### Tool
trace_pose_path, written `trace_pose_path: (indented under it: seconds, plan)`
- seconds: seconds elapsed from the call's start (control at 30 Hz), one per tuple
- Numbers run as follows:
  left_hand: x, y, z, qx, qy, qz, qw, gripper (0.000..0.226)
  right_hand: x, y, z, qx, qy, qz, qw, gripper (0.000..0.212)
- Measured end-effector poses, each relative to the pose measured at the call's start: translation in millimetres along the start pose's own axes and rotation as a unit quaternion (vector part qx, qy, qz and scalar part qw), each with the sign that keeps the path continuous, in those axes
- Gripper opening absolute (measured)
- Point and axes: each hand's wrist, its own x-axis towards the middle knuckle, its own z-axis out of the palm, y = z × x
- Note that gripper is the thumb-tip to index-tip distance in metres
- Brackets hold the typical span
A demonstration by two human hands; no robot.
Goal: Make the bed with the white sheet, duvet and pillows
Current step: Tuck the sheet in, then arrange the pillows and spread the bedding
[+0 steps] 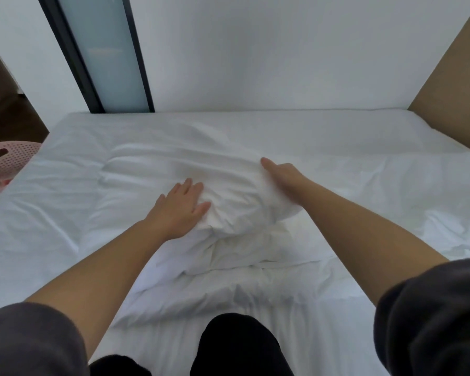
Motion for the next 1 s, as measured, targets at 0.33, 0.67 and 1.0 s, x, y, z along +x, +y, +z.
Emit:
trace_pose_path:
  seconds: [0.33,0.67,1.0]
  plan:
    - [106,-75,-18,-0.001,0.063,-0.05,0.997,0.068,128,-101,55,-0.035,-0.06,-0.052,0.996,0.039]
    - [173,-140,-16,-0.029,0.083,-0.108,0.99,0.057,234,-143,107,-0.049,-0.134,0.057,0.988,0.026]
    - [211,-145,-15,-0.01,0.097,-0.088,0.991,0.054,265,-146,114,-0.036,0.054,-0.083,0.994,0.009]
